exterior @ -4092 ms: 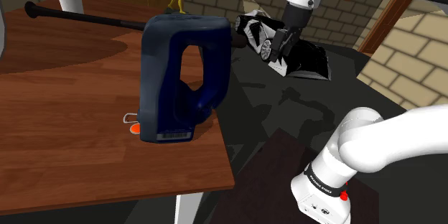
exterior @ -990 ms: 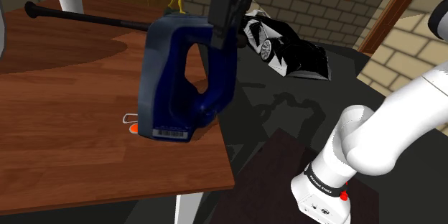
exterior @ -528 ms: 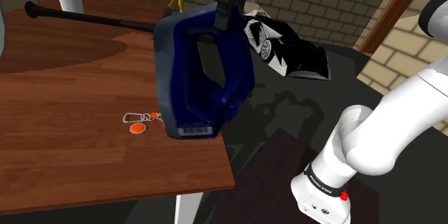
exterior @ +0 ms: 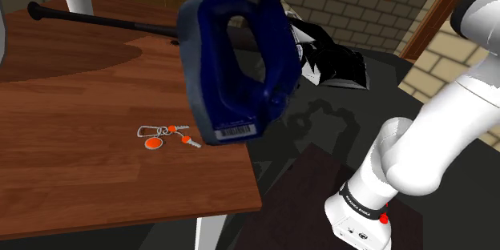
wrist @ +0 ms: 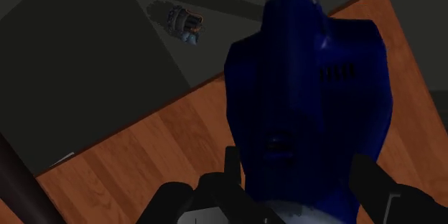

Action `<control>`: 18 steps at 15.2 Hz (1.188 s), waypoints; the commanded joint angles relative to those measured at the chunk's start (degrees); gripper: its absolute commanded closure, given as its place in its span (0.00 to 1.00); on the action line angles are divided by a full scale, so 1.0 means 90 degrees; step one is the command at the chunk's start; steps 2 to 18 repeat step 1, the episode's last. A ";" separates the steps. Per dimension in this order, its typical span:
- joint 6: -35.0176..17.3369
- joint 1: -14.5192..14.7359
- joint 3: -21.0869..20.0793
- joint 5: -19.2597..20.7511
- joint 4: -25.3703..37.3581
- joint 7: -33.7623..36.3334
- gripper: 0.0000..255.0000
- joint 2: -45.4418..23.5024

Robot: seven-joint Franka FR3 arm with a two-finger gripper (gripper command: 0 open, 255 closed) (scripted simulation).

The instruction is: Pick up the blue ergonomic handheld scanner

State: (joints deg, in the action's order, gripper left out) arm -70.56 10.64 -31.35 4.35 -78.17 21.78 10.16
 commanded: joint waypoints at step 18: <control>0.0052 0.0004 -0.0017 0.0019 0.0098 0.0016 1.00 -0.0023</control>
